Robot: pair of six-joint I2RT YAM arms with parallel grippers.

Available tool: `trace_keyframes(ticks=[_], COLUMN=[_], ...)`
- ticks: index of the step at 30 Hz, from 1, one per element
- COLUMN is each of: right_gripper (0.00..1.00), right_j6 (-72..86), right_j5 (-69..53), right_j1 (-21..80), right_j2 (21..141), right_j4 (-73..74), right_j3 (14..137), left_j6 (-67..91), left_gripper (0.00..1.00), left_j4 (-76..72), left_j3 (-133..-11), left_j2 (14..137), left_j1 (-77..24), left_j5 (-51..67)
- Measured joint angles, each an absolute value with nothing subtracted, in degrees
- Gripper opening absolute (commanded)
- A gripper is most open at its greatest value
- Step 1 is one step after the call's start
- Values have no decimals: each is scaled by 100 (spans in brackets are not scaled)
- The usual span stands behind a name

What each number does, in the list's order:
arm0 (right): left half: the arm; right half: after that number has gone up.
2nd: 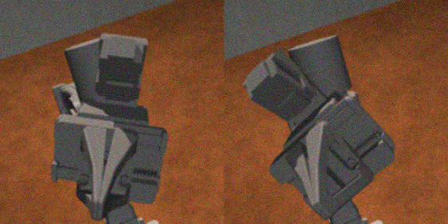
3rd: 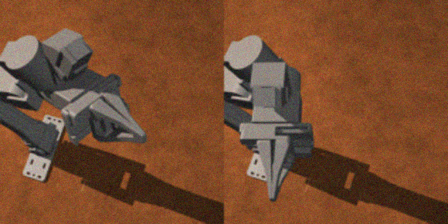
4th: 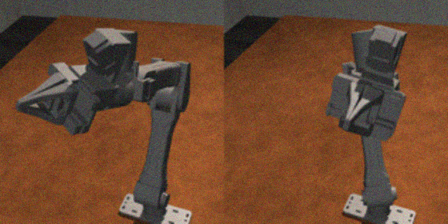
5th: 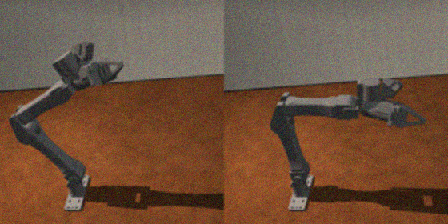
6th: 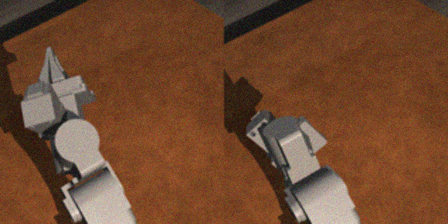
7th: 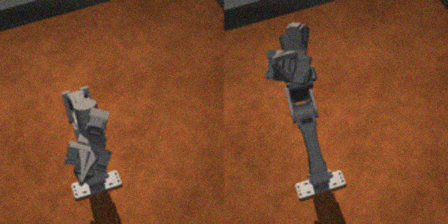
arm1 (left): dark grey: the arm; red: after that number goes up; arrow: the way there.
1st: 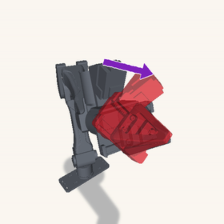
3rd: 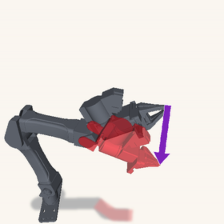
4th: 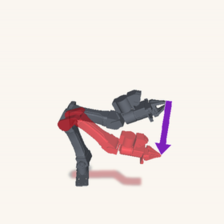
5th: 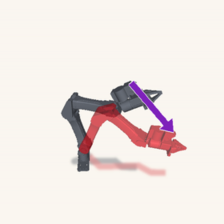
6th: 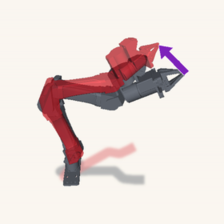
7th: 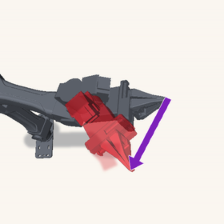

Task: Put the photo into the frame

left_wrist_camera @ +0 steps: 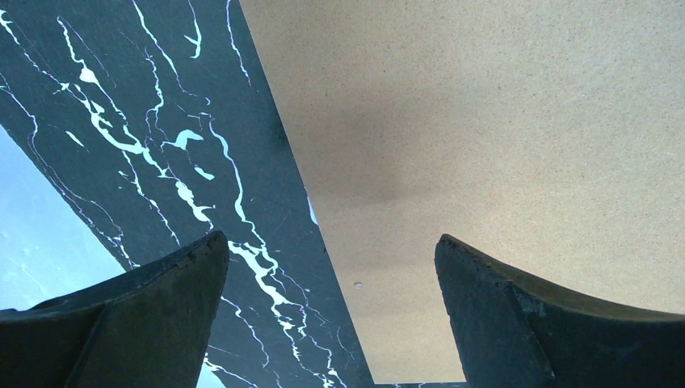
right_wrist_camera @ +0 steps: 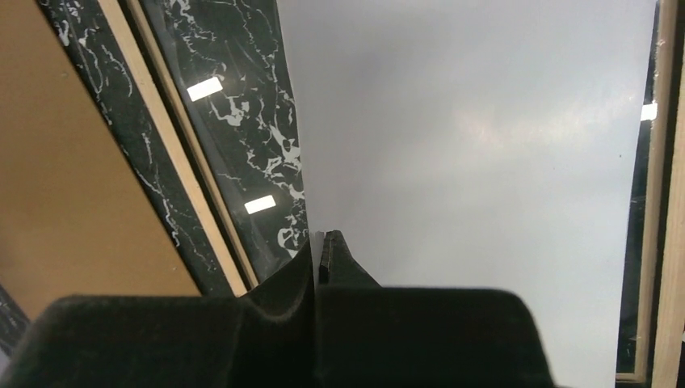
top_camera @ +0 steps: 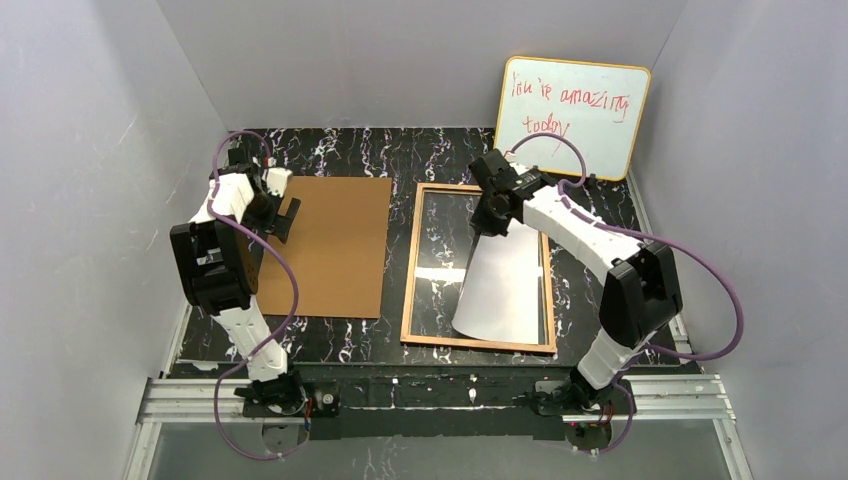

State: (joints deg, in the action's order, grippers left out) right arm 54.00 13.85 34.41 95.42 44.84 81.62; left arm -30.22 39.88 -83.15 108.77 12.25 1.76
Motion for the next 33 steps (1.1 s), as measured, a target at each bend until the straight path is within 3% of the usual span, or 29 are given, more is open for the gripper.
trace_keyframes(ticks=[25,26,29,33], right_gripper=[1,5,37,63], right_j6=[4661,4637,4602,4552], right_j5=[1898,1894,1874,1841], right_j1=[3647,3651,3662,3662], right_j2=[10186,10186,10186,10186], right_j4=[4383,4364,4338,4206], right_j3=[8315,8315,8342,8368], left_j6=[-3087,-3094,-3114,-3133], left_gripper=[98,98,98,98], left_j4=[3946,3946,3946,3946], left_j3=[-8289,-8289,-8287,-8285], left_j2=[10877,10877,10877,10877], left_j1=[1225,1225,1225,1225], left_j5=[172,172,172,172])
